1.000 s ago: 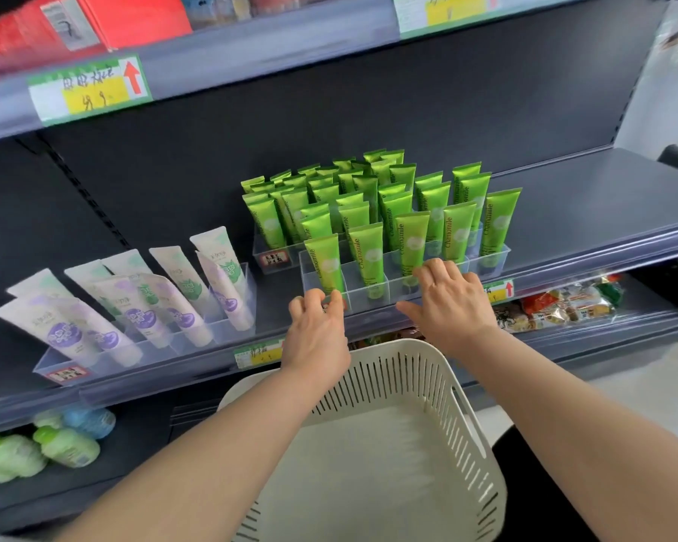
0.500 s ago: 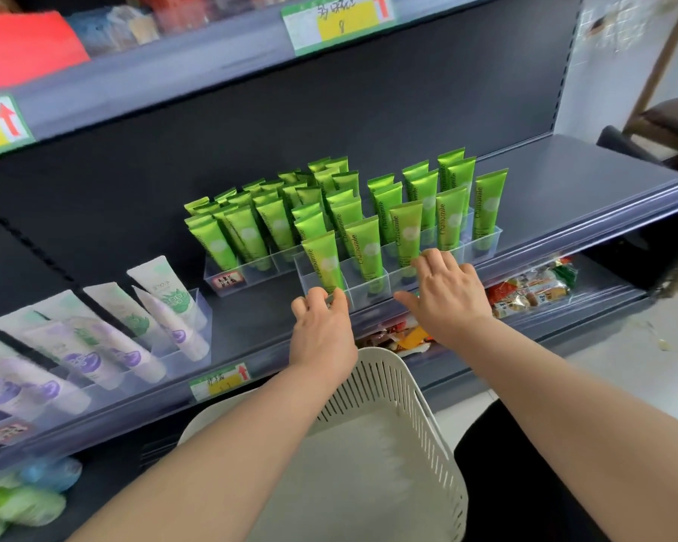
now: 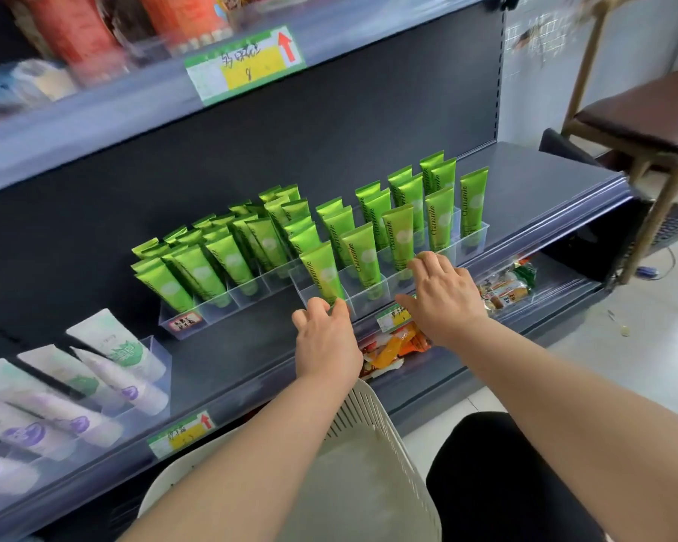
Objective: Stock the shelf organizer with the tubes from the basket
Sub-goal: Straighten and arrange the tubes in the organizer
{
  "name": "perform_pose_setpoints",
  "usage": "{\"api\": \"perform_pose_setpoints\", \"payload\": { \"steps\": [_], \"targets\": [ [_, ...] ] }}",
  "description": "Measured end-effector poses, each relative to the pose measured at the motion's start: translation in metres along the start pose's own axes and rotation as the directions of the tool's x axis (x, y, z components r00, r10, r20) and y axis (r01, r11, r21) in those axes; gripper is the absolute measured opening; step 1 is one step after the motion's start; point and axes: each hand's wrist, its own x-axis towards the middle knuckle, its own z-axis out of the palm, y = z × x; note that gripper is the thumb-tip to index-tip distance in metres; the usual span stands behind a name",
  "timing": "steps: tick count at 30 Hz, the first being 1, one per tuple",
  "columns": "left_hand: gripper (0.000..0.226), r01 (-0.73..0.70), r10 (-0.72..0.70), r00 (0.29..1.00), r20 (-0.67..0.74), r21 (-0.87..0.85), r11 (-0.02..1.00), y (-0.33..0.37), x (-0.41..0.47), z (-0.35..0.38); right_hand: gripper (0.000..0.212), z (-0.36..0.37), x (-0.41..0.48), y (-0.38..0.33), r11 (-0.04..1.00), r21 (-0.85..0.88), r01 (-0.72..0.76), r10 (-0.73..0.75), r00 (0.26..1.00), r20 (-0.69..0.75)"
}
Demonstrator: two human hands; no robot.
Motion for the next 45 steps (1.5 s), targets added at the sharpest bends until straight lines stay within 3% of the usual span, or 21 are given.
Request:
{"api": "perform_pose_setpoints", "payload": {
  "steps": [19,39,45],
  "targets": [
    [0.054,0.005,-0.005,1.0,0.005,-0.053,0.999,0.048,0.014,0.005,0.059,-0.002,0.011,0.04,0.997,0.025,-0.072,0.073,0.997,-0.016],
    [0.057,-0.097,0.097,0.995,0.007,0.033,0.995,0.066,0.028,0.017,0.064,-0.004,0.017,0.063,0.996,-0.009,-0.086,0.086,0.996,-0.006],
    [0.062,-0.137,0.141,0.988,0.068,-0.06,0.989,0.055,0.024,0.012,0.071,-0.009,0.008,0.054,0.995,-0.028,-0.101,0.102,0.993,0.066]
  ]
}}
